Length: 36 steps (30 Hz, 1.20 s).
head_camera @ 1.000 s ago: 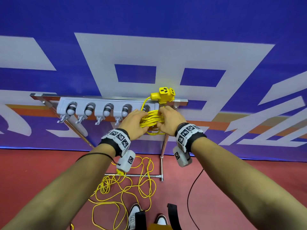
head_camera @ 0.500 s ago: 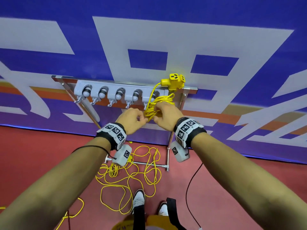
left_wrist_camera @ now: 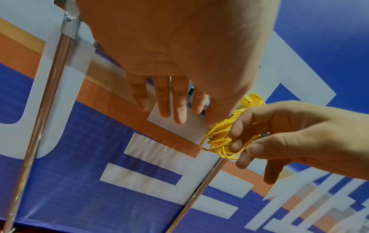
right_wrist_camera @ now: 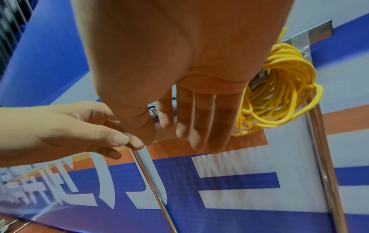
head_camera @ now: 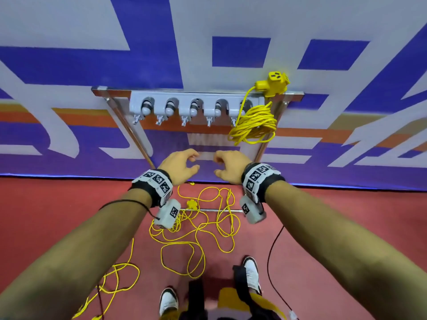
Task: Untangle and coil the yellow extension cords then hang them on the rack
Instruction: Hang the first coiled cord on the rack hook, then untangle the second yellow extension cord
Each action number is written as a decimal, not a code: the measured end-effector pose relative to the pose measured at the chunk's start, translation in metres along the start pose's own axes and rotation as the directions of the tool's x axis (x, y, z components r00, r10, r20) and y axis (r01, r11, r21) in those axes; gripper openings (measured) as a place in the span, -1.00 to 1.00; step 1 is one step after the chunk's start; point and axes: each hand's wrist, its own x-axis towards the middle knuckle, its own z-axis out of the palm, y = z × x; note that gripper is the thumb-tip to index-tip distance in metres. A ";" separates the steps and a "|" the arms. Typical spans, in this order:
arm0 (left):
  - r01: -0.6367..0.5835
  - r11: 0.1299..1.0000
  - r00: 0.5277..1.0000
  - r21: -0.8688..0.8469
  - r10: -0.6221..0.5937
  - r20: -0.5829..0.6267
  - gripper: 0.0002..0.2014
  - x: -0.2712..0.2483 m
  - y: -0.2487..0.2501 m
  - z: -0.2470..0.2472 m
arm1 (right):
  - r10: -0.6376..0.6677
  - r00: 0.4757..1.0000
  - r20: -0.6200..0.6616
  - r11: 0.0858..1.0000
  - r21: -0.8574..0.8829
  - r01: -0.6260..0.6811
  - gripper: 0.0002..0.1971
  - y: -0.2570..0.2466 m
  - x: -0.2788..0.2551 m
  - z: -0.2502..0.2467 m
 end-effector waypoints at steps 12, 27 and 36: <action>0.147 0.985 0.986 -0.095 -0.138 0.091 -0.43 -0.034 -0.157 0.034 | 0.360 0.931 -0.063 0.895 0.307 -0.325 -0.84 -0.049 0.019 0.132; 0.440 0.815 0.884 -0.377 -0.467 0.023 -0.23 0.038 -0.377 0.379 | 0.518 0.843 0.147 0.802 0.258 -0.538 -0.48 0.142 0.131 0.466; 0.545 0.738 0.778 -0.398 -0.622 -0.088 -0.31 0.070 -0.489 0.559 | 0.642 0.733 0.223 0.673 0.295 -0.679 -0.33 0.255 0.177 0.659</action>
